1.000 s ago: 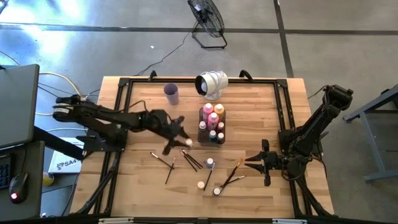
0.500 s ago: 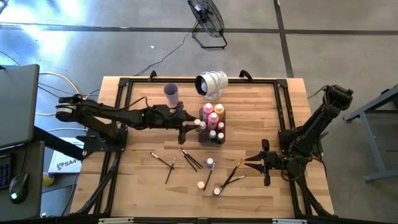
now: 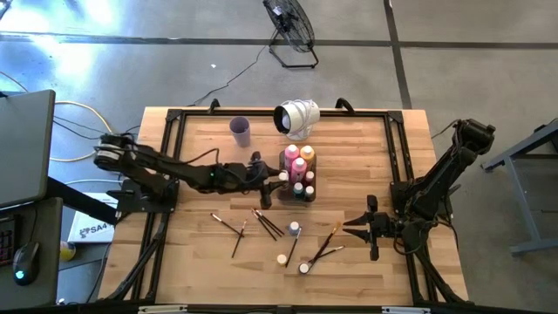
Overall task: Pick & Place Paint Supplies
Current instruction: Put the white paint bottle into the black bin
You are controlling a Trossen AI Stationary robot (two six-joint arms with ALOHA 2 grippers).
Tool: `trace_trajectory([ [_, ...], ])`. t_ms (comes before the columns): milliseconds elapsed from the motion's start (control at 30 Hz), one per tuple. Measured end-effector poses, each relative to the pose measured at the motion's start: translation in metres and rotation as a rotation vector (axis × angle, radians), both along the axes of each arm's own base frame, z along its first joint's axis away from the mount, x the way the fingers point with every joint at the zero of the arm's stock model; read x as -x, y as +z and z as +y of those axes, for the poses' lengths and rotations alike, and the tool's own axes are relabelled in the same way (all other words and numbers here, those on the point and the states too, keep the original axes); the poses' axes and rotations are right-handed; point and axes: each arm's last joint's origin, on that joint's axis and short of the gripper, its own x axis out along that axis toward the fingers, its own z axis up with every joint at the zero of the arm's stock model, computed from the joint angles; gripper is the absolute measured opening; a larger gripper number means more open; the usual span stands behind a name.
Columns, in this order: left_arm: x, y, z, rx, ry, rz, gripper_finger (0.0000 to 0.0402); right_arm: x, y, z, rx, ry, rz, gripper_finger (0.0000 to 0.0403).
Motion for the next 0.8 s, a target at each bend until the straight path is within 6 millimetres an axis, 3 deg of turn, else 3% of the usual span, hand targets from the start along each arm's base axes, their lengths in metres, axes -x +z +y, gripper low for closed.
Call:
trace_trajectory([
  [800, -0.022, -0.051, 0.002, 0.099, 0.176, 0.009, 0.0123, 0.0, 0.0, 0.0, 0.004, 0.0, 0.002, 0.0064],
])
